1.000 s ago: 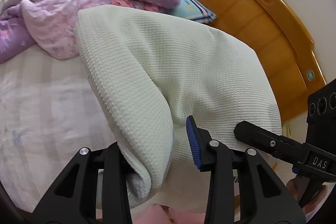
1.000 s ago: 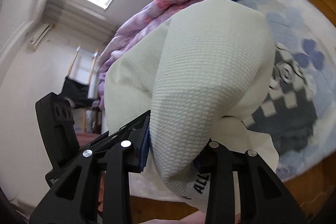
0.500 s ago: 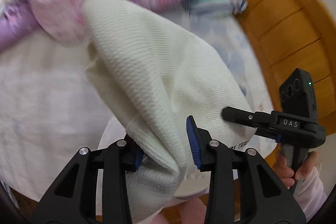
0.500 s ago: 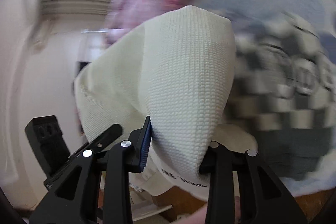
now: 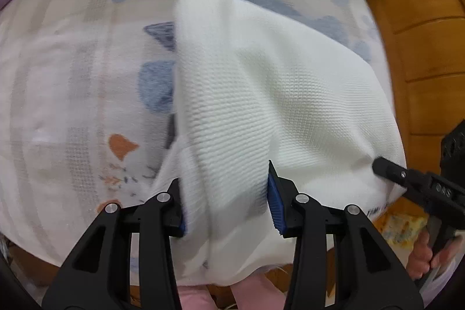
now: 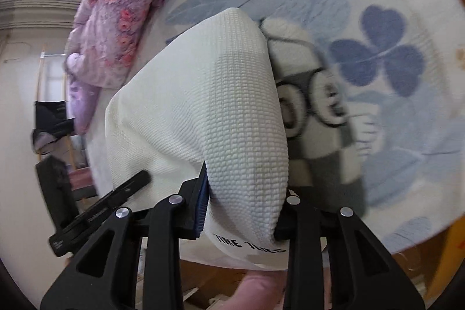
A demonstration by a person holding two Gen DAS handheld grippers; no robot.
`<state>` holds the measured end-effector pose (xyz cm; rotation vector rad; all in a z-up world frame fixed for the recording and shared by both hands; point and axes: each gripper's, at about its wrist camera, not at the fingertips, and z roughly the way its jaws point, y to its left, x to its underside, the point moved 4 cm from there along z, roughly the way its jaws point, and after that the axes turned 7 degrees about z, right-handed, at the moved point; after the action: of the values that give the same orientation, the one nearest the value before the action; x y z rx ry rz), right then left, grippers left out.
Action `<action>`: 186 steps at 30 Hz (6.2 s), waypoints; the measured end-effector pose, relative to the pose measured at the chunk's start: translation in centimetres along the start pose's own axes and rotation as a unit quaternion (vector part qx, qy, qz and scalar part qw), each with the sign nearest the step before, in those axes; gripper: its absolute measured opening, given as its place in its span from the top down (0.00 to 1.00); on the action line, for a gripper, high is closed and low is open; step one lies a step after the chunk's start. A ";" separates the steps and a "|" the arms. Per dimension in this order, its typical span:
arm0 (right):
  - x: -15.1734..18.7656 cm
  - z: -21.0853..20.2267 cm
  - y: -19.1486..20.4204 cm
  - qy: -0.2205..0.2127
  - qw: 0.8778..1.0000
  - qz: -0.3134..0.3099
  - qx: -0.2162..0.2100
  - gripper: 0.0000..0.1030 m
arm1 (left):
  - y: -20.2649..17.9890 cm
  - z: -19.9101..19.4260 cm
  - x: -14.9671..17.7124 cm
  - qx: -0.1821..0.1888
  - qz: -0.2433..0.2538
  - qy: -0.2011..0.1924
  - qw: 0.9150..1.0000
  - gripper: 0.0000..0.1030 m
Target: Fold large clothes
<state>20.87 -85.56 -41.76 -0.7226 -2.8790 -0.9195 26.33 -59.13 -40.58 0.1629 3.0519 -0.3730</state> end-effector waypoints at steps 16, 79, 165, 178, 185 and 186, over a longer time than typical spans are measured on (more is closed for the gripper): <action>-1.0 -5.1 3.0 -0.126 0.981 -0.133 0.057 0.77 | -3.3 -4.7 -1.1 -0.133 0.062 -0.079 0.986 0.46; 39.3 -11.7 26.1 -0.421 0.878 -0.031 0.228 0.10 | 8.4 -35.3 21.3 -0.012 0.247 -0.230 0.941 0.06; 37.8 12.3 38.0 -0.041 0.954 -0.231 0.186 0.08 | 40.5 -40.7 31.1 -0.205 -0.194 -0.181 0.942 0.06; 47.1 22.6 54.3 -0.078 0.966 -0.193 0.152 0.08 | 56.7 -42.4 26.4 -0.187 0.002 -0.167 0.968 0.06; 48.2 8.1 50.2 -0.316 0.928 -0.052 0.192 0.08 | 43.2 -43.7 21.7 -0.058 0.193 -0.224 0.954 0.06; 48.5 6.8 49.4 -0.333 0.920 -0.043 0.200 0.08 | 41.4 -43.7 21.4 -0.040 0.207 -0.228 0.951 0.06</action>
<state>0.17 -25.95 -12.51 -1.0221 -3.5213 -0.0400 7.56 -6.44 -9.71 0.6060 2.4861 -0.2182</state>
